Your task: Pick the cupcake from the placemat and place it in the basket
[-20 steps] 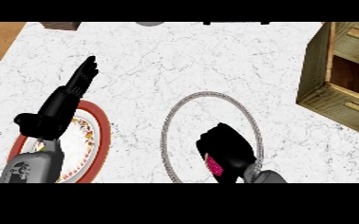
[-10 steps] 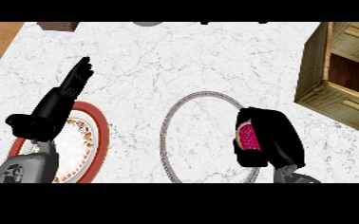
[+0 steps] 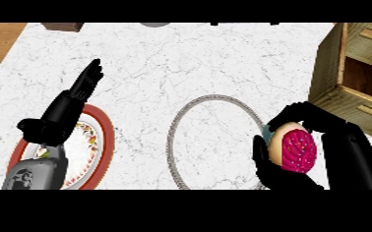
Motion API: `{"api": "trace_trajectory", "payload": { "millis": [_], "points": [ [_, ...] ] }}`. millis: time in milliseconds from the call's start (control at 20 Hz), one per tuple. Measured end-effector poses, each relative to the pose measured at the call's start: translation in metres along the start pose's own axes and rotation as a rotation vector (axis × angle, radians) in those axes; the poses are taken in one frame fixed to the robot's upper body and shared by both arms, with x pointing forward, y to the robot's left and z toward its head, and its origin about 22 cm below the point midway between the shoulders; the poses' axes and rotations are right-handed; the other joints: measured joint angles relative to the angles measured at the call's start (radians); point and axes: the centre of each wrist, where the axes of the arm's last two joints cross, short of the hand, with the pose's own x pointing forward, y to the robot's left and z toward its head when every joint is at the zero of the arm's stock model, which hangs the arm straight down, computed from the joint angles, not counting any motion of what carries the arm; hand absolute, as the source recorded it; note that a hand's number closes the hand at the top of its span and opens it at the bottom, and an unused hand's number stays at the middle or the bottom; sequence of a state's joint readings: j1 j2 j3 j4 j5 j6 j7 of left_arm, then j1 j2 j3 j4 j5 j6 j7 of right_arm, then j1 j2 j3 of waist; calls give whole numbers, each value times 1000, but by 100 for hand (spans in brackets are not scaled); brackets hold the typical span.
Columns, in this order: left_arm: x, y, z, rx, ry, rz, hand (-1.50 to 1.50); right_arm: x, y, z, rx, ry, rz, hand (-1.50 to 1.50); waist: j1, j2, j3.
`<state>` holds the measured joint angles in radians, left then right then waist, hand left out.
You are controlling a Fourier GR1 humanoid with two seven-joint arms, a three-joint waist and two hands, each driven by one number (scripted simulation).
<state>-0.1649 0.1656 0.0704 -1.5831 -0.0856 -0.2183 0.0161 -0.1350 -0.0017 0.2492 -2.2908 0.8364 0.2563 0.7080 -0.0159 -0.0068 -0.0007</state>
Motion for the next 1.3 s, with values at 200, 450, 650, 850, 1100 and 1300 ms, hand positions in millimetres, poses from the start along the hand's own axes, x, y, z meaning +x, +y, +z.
{"api": "trace_trajectory", "payload": {
  "millis": [200,450,650,850,1100,1300],
  "points": [
    [7,1,0,-6,-2,-1,0,20,-15,-3,-68,42,-33,150,6,0,0],
    [5,0,1,-4,7,-1,0,40,-37,-14,-153,58,-18,150,5,0,-1],
    [0,1,1,-11,3,0,0,51,-63,-26,-253,47,20,150,6,1,-1],
    [1,5,1,-12,-1,0,0,55,-87,-46,-315,52,16,150,11,3,-1],
    [3,4,-4,-14,-6,3,0,56,-118,-79,-386,98,31,150,16,5,0],
    [9,3,-4,-19,-11,0,0,49,-141,-103,-466,158,22,150,21,6,0]
  ]
}}
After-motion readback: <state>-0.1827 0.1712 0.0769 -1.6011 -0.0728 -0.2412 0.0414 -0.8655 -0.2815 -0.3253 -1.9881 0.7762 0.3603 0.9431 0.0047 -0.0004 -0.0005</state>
